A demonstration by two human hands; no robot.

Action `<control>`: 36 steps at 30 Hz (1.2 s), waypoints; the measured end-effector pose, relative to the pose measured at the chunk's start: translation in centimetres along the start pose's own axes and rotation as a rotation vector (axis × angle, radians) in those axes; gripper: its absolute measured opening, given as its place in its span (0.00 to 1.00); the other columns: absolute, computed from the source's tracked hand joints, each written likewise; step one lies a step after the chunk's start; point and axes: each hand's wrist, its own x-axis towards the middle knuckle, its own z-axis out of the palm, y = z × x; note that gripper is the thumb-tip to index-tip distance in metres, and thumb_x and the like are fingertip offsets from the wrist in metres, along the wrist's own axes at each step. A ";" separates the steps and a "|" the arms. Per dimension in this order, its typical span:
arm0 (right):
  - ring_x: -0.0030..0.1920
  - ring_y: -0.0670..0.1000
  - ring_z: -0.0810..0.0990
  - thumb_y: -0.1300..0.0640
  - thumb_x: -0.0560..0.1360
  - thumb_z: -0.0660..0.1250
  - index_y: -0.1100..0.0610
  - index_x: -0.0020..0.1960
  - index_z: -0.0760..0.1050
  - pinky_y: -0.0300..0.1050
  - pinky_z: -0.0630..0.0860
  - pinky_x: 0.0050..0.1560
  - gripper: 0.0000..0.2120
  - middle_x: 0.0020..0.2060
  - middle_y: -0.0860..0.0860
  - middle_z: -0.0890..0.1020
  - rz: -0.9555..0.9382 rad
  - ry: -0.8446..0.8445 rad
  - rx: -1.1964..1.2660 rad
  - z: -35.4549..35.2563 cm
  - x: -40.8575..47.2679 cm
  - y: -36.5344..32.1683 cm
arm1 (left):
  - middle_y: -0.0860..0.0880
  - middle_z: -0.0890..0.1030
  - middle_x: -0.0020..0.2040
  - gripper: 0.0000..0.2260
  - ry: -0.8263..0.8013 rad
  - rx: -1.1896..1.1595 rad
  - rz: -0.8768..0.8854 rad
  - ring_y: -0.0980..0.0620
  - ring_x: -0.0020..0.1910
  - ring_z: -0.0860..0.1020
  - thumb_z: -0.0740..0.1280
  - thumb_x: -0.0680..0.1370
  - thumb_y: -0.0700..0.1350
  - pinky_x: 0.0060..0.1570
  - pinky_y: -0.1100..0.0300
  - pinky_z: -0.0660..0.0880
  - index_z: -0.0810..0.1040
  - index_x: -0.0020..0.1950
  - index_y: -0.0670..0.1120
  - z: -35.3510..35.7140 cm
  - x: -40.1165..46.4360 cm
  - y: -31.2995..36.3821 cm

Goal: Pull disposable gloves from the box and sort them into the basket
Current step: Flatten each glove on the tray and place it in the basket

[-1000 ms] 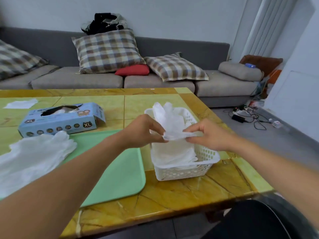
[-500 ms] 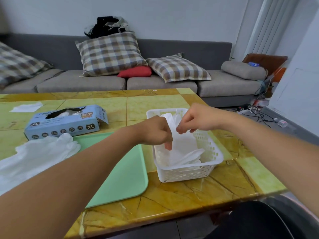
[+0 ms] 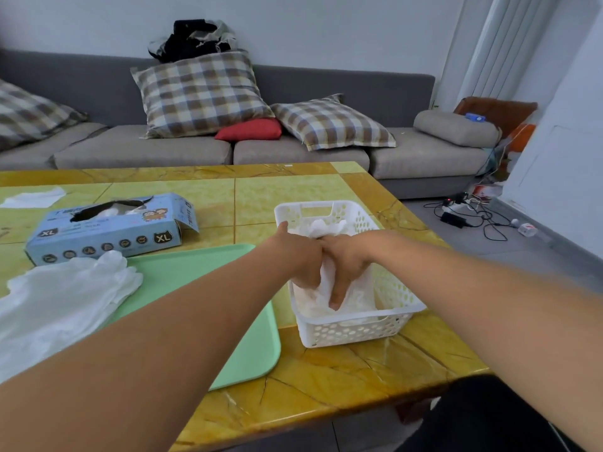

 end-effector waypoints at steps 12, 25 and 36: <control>0.53 0.47 0.82 0.48 0.77 0.72 0.49 0.64 0.80 0.48 0.79 0.56 0.16 0.53 0.44 0.84 -0.581 0.333 0.148 -6.2 -5.3 -19.3 | 0.56 0.84 0.40 0.06 0.580 -0.663 -0.210 0.59 0.41 0.81 0.70 0.76 0.41 0.45 0.59 0.78 0.84 0.45 0.52 5.0 -19.8 -17.4; 0.64 0.48 0.77 0.44 0.79 0.68 0.53 0.67 0.78 0.44 0.72 0.66 0.20 0.65 0.47 0.80 -0.716 0.288 0.094 1.1 2.9 -30.7 | 0.48 0.72 0.72 0.23 0.321 -0.686 -0.488 0.49 0.66 0.72 0.66 0.81 0.52 0.63 0.57 0.68 0.68 0.76 0.51 16.4 -27.2 -25.3; 0.55 0.47 0.81 0.48 0.76 0.73 0.53 0.61 0.83 0.46 0.76 0.60 0.16 0.55 0.46 0.84 -0.777 0.330 0.212 1.7 4.4 -30.0 | 0.44 0.76 0.66 0.17 0.240 -0.703 -0.494 0.45 0.58 0.76 0.62 0.83 0.50 0.54 0.53 0.73 0.67 0.70 0.45 15.4 -23.4 -26.0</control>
